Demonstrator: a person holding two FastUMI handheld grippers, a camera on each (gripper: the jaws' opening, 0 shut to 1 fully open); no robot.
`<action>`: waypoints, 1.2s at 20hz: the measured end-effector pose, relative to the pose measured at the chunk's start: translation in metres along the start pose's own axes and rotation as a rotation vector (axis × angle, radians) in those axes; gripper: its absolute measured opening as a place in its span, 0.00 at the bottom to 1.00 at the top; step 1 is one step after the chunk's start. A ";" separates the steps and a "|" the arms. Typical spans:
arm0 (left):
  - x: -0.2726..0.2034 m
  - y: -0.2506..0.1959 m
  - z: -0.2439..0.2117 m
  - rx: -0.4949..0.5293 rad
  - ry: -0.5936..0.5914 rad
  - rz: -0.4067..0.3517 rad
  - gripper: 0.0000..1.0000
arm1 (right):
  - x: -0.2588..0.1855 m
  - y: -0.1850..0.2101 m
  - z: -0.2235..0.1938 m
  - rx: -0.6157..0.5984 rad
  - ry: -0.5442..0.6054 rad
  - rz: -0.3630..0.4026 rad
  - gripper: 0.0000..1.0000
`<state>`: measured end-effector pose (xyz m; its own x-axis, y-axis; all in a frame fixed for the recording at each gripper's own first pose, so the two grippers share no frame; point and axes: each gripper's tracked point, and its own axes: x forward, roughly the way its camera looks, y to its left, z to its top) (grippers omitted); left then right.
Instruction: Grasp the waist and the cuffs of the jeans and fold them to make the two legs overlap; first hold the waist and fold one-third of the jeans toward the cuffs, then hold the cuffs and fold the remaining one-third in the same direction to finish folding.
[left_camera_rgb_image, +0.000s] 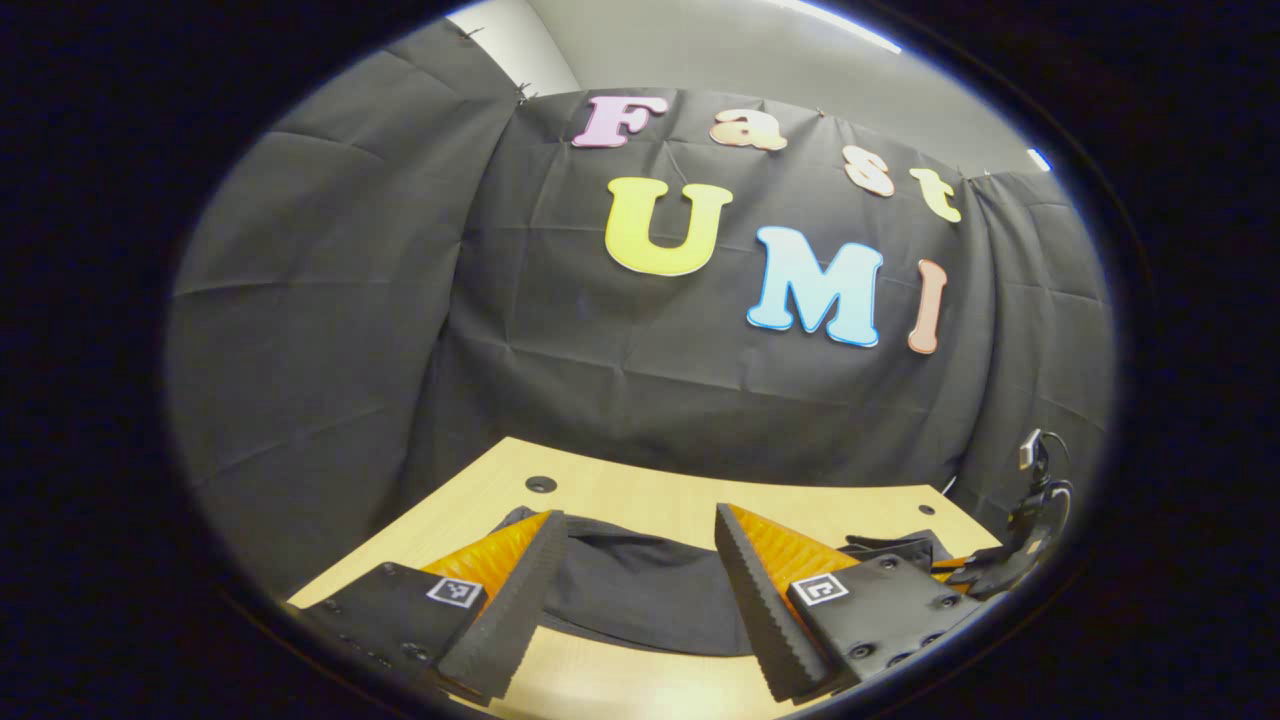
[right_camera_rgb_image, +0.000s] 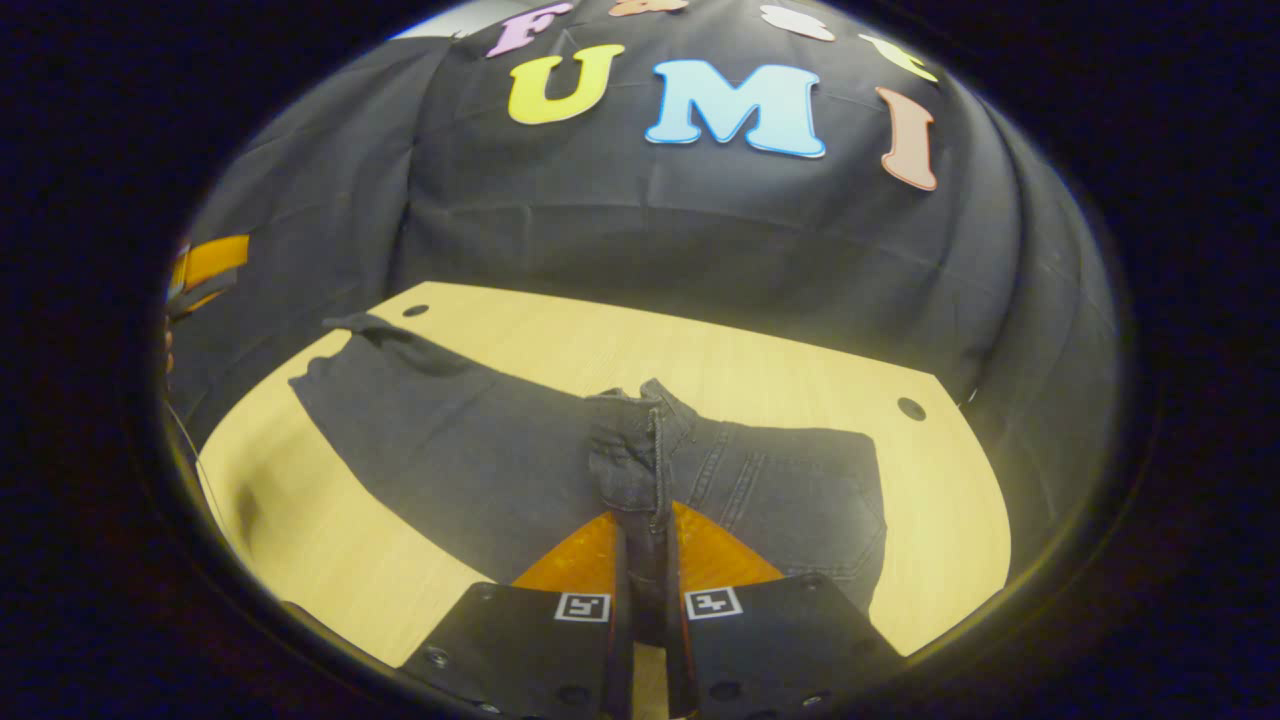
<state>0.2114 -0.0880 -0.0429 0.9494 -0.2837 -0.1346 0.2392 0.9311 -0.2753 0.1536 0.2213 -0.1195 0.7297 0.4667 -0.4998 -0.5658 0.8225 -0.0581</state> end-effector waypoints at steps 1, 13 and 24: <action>-0.002 0.003 0.001 0.000 0.000 0.007 0.96 | 0.002 0.000 -0.003 0.001 0.012 -0.001 0.12; -0.005 0.018 -0.011 -0.028 0.032 0.053 0.96 | -0.009 0.044 -0.016 0.029 0.050 0.160 0.82; 0.004 0.044 -0.030 -0.131 0.086 0.094 0.96 | -0.058 -0.029 0.058 0.092 -0.191 -0.063 0.96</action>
<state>0.2199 -0.0551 -0.0842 0.9441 -0.2207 -0.2449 0.1163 0.9181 -0.3790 0.1502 0.1893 -0.0392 0.8271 0.4590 -0.3243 -0.4856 0.8742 -0.0011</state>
